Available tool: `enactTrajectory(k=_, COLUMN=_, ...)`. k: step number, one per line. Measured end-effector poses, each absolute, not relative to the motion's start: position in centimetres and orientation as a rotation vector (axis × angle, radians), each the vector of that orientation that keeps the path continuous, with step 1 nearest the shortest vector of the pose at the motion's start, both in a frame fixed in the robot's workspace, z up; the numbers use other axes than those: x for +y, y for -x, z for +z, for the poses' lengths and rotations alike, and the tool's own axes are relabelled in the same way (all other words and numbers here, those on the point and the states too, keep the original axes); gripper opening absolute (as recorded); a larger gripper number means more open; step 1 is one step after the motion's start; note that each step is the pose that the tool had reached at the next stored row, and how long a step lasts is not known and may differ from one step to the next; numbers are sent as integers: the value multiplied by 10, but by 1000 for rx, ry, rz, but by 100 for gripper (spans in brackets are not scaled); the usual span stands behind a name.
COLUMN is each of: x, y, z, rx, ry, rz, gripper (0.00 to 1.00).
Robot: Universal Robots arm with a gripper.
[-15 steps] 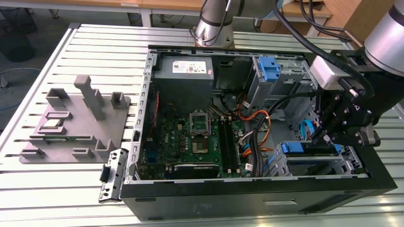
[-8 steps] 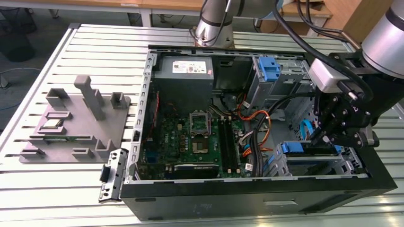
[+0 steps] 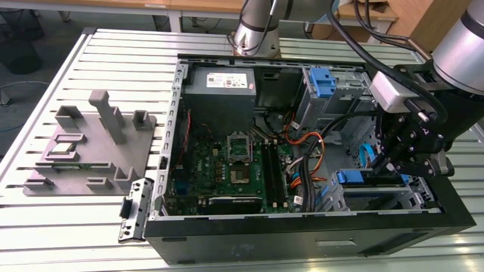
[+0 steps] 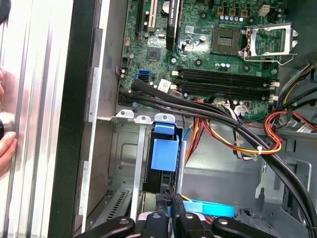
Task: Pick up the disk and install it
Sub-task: 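Insert the first disk wire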
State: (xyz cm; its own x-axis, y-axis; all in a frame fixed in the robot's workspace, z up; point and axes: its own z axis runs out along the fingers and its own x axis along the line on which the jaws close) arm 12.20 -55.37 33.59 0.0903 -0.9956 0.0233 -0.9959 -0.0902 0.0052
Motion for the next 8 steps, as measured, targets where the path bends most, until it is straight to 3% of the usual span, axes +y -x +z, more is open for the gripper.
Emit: enactTrajectory(k=8, x=-554, y=-122, z=334, rx=-2096, ry=-2314, rz=22, gripper=16)
